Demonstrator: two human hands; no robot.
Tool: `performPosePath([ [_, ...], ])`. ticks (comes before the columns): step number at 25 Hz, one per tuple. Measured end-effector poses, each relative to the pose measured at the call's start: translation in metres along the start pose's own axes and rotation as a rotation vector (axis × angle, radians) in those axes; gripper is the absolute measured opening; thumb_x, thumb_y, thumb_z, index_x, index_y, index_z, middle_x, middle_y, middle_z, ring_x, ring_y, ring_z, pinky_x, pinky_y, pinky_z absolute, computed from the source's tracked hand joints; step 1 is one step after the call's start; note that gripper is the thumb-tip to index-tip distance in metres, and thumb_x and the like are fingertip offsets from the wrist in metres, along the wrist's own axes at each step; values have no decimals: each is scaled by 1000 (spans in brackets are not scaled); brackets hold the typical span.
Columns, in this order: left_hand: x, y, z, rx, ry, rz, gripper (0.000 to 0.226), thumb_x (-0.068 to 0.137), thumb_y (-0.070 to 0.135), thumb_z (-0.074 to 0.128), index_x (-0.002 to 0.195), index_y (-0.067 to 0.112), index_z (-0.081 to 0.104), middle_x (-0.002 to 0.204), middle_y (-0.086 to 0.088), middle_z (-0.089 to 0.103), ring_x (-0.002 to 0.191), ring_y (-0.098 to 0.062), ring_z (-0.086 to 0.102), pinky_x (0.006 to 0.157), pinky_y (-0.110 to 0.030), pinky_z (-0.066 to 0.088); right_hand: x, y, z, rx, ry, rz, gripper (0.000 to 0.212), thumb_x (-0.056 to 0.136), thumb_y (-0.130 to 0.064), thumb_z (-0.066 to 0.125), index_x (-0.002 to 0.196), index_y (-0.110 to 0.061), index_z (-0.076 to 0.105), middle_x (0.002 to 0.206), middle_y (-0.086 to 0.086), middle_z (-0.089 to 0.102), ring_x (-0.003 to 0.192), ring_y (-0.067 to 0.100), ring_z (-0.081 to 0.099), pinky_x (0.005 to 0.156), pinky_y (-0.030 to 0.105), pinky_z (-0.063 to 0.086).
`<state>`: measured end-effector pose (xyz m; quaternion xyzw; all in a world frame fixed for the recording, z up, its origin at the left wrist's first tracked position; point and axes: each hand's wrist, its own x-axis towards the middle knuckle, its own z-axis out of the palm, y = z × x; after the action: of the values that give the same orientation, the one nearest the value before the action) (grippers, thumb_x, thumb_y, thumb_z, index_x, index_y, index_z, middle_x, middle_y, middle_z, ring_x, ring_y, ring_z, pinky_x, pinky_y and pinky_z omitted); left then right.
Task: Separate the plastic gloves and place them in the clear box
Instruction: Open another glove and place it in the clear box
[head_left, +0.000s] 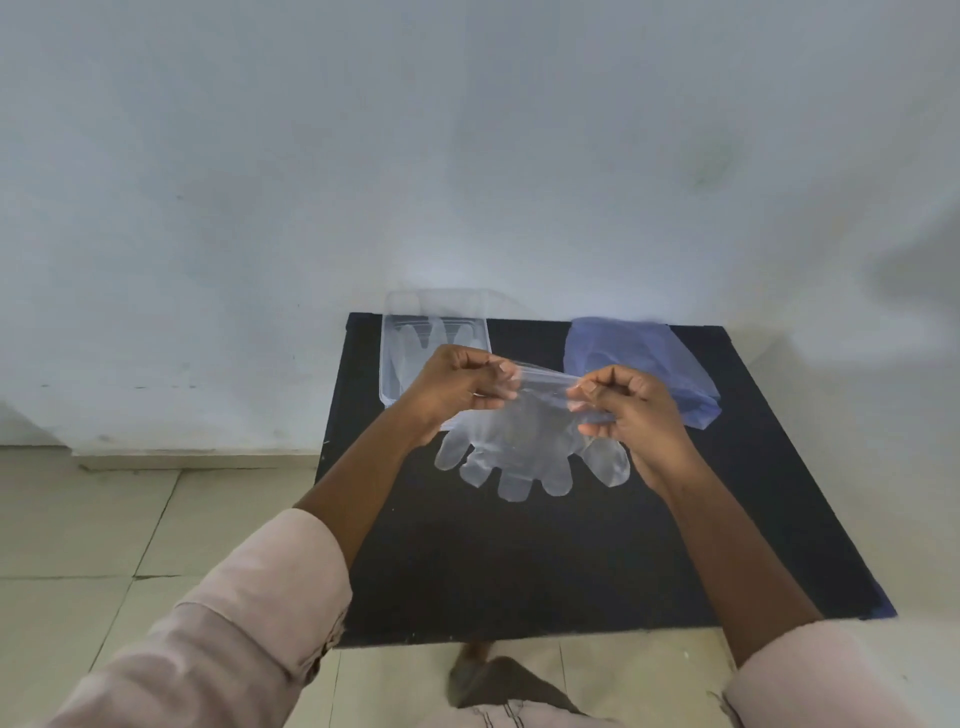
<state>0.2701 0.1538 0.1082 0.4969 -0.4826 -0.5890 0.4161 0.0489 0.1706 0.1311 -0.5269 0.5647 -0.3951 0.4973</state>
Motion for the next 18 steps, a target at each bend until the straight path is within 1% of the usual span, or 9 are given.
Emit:
performPosePath([
  [4,28,6,-25,-33,109,-26,17,92,19,63,97,6,73,91,-10,76,85,-21,75,79,-30,61,53,-10,17,45,-41,39,17,93,-5,55,80,-11,66,87,6,74,82,23,70,73,33,56],
  [6,43,11,-38,-62,145,-45,18,94,17,60,99,4,72,88,-8,76,81,-19,75,79,-31,61,82,-16,27,32,-54,29,20,91,-3,55,76,-13,65,84,7,73,80,22,69,72,33,54],
  [9,78,21,-63,-65,216,-54,21,95,15,58,102,-1,70,84,-7,74,75,-16,73,80,-32,59,138,-26,50,32,-82,26,24,89,3,51,73,-12,61,86,15,72,77,23,68,66,30,53],
  [10,92,25,-71,-66,243,-59,19,95,13,57,99,0,70,82,-7,73,73,-15,73,78,-31,59,158,-30,58,33,-84,32,25,87,5,49,72,-11,60,85,16,72,76,24,67,65,29,54],
  [13,136,36,-93,-48,310,-70,17,95,9,55,91,4,71,79,-7,71,70,-15,72,76,-28,59,215,-39,80,28,-65,36,28,82,6,45,70,-14,59,81,12,72,75,23,69,63,29,56],
  [16,172,48,-110,-63,412,-87,22,93,2,51,82,5,69,80,-12,68,63,-15,70,70,-24,57,254,-50,103,1,-42,-17,28,77,6,41,69,-16,56,78,10,71,69,20,70,58,24,54],
  [17,186,52,-116,-58,465,-94,22,92,1,51,80,5,69,82,-14,68,64,-16,70,68,-24,56,268,-53,110,-10,-24,-48,27,77,6,41,69,-15,55,77,11,70,66,19,69,57,22,53],
  [18,198,54,-122,-35,522,-90,21,90,2,53,78,6,70,84,-16,69,69,-19,71,70,-26,57,280,-56,118,-26,-8,-90,24,78,6,42,71,-14,54,77,11,69,64,17,68,58,23,53],
])
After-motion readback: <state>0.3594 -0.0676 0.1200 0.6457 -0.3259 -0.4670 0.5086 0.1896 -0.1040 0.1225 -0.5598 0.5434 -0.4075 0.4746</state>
